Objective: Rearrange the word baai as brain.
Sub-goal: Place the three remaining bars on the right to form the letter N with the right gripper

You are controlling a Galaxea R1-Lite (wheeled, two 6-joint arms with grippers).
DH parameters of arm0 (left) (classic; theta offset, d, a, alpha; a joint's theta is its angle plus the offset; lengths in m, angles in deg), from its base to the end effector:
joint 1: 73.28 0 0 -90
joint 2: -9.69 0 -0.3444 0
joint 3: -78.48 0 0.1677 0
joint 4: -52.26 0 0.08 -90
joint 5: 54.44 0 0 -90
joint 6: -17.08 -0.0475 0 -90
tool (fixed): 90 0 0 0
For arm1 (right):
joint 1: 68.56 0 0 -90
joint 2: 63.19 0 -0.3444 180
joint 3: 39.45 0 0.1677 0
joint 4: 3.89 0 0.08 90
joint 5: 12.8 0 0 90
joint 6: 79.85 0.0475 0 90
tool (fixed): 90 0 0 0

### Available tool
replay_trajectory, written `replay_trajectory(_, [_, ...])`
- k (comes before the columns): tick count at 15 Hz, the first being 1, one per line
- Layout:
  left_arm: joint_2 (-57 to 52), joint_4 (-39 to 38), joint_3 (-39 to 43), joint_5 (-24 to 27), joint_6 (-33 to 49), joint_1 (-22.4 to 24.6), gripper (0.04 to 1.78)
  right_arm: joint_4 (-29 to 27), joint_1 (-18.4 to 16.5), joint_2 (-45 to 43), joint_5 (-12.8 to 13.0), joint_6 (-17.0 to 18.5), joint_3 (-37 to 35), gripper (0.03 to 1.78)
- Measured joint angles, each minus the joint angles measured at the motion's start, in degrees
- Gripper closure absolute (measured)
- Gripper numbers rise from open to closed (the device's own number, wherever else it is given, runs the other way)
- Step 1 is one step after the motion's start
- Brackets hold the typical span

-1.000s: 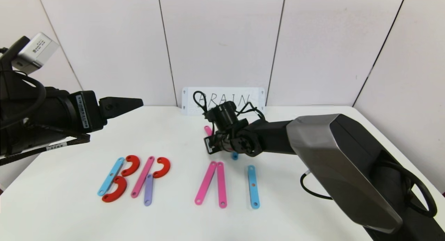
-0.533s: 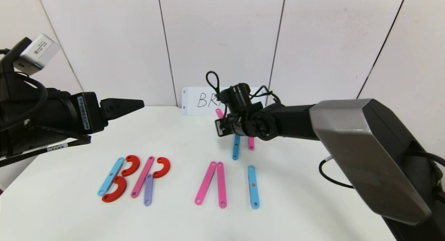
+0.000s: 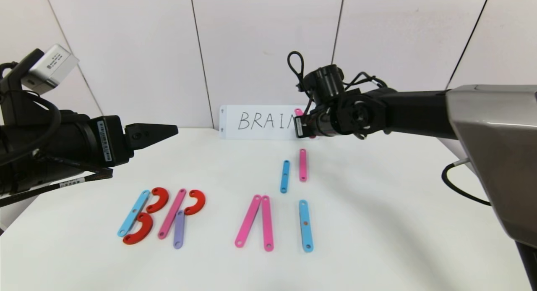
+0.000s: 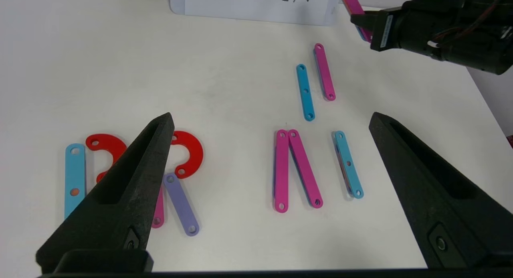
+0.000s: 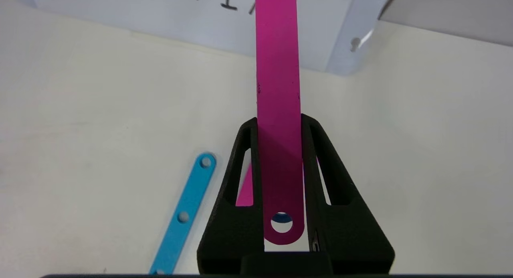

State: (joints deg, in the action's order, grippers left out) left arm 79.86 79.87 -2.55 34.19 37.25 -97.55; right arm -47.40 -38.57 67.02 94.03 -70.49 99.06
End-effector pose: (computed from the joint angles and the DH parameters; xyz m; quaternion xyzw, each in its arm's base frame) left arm 0.1554 -0.0688 0.3188 -0.1380 0.1742 -0.1685 0.9603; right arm 0.4320 0.2334 0.2149 -0.0425 0.2855 0.0862 0.9535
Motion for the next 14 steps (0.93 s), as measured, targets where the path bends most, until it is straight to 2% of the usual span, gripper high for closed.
replay_trajectory(4, [-0.09,0.02,-0.05,0.00,0.00,-0.23,0.12,-6.89,-1.11,-6.86,1.82,2.82,-5.78,1.51])
replay_trajectory(8, [-0.44,0.02,-0.05,0.07,0.00,-0.26,0.12,-7.42,-0.85,-14.03,3.19,5.90,-16.03,1.51])
replay_trajectory(11, [-0.44,0.02,-0.05,0.02,0.00,-0.32,0.12,-7.23,0.94,-18.53,4.66,10.64,-23.56,1.51])
replay_trajectory(14, [-0.52,0.02,-0.09,0.02,-0.02,-0.30,0.12,-7.06,4.18,-21.60,7.00,17.31,-31.31,1.51])
